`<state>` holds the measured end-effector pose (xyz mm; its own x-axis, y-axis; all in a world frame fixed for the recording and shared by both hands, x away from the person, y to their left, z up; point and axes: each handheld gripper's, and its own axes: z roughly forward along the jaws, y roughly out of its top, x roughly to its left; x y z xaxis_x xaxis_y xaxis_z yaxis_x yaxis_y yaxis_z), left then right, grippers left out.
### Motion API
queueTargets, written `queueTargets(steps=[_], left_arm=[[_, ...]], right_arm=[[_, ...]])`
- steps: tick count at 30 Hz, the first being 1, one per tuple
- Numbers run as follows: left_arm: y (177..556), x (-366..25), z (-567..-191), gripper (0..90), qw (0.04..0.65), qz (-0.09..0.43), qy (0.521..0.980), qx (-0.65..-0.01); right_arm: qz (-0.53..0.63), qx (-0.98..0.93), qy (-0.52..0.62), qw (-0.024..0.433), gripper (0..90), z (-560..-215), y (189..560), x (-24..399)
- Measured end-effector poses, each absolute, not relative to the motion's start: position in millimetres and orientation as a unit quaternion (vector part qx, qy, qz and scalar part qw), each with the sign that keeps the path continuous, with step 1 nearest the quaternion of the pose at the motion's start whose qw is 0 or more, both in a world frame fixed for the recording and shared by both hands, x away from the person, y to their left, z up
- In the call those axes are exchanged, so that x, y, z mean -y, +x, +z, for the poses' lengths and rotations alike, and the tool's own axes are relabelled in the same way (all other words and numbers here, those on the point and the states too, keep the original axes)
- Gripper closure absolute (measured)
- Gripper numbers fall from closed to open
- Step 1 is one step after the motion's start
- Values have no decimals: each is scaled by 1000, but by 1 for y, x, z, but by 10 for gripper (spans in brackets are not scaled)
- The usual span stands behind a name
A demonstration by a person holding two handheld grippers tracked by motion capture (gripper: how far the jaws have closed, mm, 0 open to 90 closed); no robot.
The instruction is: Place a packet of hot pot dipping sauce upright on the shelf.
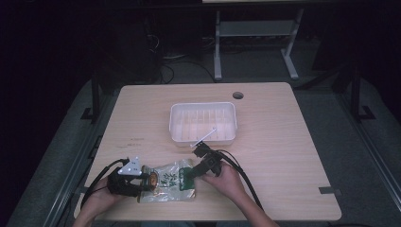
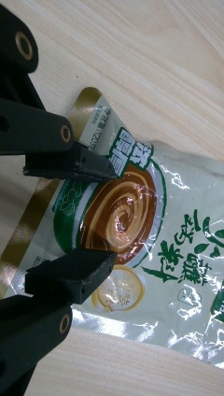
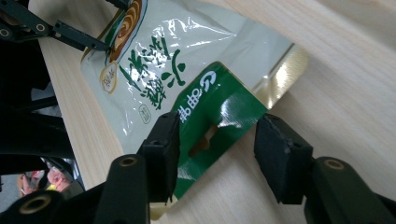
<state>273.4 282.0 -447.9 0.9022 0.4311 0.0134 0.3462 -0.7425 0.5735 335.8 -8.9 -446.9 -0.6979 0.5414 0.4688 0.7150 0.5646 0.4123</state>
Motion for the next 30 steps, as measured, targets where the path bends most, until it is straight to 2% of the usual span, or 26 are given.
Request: queueTargets(steps=[12, 24, 30], left_arm=[[274, -281, -448, 542, 290, 76, 931, -208], [273, -280, -448, 536, 290, 83, 931, -204], [272, -281, -448, 505, 290, 92, 930, -206]], right_arm=[[-310, 859, -368, 175, 623, -445, 337, 4], [-298, 856, -367, 211, 826, -453, 341, -10], [-308, 848, -371, 219, 881, -450, 341, -10]])
